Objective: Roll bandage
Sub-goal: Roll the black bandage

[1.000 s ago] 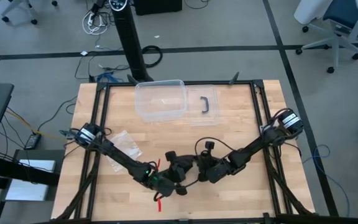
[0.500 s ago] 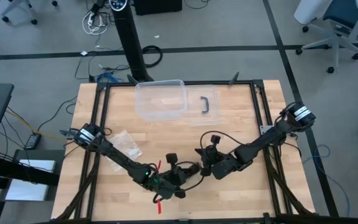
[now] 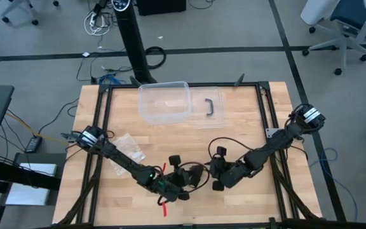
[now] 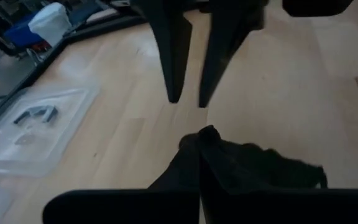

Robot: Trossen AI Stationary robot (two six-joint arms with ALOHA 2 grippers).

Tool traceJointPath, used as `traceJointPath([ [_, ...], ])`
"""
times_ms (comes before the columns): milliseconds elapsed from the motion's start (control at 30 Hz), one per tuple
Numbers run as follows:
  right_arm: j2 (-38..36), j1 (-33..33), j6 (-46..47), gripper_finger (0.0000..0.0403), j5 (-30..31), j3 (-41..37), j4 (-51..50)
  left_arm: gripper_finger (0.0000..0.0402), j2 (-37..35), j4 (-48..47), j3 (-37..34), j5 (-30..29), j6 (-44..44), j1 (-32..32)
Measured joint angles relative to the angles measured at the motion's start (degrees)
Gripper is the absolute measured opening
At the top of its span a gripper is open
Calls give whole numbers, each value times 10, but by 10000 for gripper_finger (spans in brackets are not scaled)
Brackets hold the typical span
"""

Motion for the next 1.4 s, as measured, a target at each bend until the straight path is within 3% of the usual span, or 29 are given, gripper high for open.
traceJointPath([
  [300,0,35,61,185,5,-8,34,0,0,1,0,4,-21,11],
  [533,0,44,50,199,23,-8,25,1,0,1,0,9,-10,11],
  [633,0,41,47,198,24,-8,25,8,0,-21,0,49,-30,14],
  [767,0,35,41,199,24,-8,27,37,0,-58,0,96,-70,21],
  [1100,0,31,40,200,23,-8,27,143,0,-85,2,97,-79,22],
  [1400,0,31,40,200,23,-8,24,193,-1,-186,42,90,-64,21],
])
